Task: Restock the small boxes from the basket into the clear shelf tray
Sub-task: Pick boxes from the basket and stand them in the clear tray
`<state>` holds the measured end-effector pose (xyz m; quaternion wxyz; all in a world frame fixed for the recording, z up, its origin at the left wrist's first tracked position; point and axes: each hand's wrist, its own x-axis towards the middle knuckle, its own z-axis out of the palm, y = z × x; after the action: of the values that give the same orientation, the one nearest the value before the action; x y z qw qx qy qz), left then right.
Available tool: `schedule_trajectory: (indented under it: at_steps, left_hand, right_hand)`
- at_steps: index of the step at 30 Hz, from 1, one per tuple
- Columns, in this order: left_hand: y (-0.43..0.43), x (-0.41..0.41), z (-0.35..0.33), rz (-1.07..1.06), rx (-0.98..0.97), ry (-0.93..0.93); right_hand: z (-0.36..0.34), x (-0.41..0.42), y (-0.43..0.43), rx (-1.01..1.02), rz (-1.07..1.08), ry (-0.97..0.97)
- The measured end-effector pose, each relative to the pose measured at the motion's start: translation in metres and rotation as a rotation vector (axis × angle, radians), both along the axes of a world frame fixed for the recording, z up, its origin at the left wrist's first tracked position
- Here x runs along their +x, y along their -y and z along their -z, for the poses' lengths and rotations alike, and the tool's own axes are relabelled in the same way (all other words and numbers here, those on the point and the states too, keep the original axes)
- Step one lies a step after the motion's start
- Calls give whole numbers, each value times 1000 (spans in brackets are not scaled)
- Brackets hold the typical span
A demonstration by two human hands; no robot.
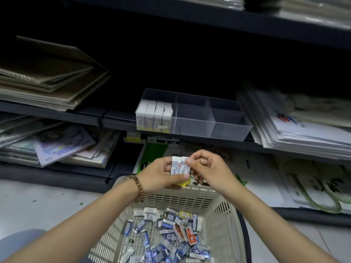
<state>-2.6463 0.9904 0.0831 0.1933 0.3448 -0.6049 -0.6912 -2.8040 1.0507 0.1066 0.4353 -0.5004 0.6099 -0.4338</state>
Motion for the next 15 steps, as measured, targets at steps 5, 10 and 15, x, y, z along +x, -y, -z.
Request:
schedule_trajectory:
  at_steps: [5, 10, 15]
  left_hand:
    - [10, -7, -1, 11, -117, -1]
    - [12, -9, -2, 30, 19, 36]
    - [20, -9, -5, -73, 312, -10]
  right_hand:
    - [-1, -7, 3, -10, 74, 19]
    - [-2, -8, 2, 25, -21, -2]
    - [-8, -18, 2, 97, 17, 169]
